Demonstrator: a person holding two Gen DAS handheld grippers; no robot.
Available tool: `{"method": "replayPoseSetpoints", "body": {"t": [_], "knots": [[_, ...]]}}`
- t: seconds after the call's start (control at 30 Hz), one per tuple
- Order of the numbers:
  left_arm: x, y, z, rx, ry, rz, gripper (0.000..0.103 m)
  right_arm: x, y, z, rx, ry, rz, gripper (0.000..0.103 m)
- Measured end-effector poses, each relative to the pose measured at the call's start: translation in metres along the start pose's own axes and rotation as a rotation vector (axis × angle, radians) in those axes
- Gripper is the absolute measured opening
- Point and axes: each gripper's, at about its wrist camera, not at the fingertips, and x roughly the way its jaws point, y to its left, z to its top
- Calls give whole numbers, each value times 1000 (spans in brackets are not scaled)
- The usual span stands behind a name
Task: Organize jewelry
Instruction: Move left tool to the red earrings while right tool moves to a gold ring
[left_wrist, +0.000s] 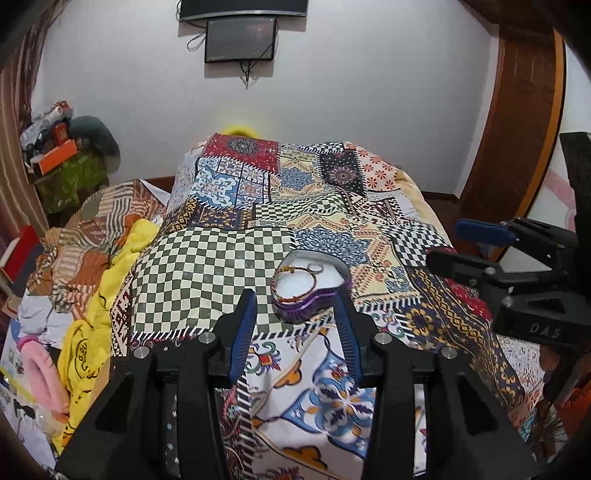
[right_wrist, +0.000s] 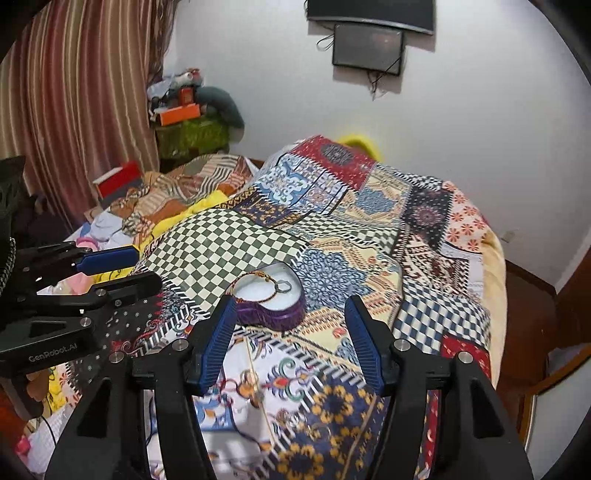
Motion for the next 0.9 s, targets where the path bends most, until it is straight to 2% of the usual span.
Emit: {"method": "replayPoseSetpoints", "body": {"t": [0.2, 0.43, 0.73, 0.9], "knots": [[-9, -18, -10, 10, 3, -25, 42, -21, -13, -19, 46, -32, -25, 57], [8, -29, -24, -8, 64, -44, 43, -26, -27, -46, 49, -17, -80, 57], [35, -35, -60, -10, 165, -60, 43, 11, -30, -95, 82, 117, -28, 57], [40, -39, -73, 12, 191, -75, 43, 24, -30, -112, 86, 175, 0, 57]]}}
